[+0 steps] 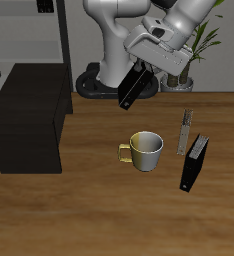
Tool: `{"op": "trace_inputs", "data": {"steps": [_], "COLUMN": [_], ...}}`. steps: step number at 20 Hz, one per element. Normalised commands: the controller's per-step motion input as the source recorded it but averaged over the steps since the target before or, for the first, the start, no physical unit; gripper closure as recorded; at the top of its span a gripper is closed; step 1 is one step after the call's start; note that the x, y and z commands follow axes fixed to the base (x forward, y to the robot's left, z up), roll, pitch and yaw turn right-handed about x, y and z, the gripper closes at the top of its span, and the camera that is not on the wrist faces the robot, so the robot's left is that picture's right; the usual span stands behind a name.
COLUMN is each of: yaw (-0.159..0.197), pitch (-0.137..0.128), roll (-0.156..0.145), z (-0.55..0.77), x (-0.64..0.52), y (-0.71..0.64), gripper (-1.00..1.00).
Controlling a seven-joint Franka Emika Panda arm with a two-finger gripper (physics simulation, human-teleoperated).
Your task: Place the right black book in the top region of the shelf
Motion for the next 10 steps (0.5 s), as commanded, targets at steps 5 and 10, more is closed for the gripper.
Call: {"op": "trace_inputs", "data": {"steps": [5, 10], "yaw": [-0.022, -0.015], "pitch": [-0.018, -0.005], "roll": [-0.098, -0.089], "z": [0.08, 0.12], "x": [-0.07, 0.04], "y": [0.08, -0.06], "gripper": [1.0, 1.0]}}
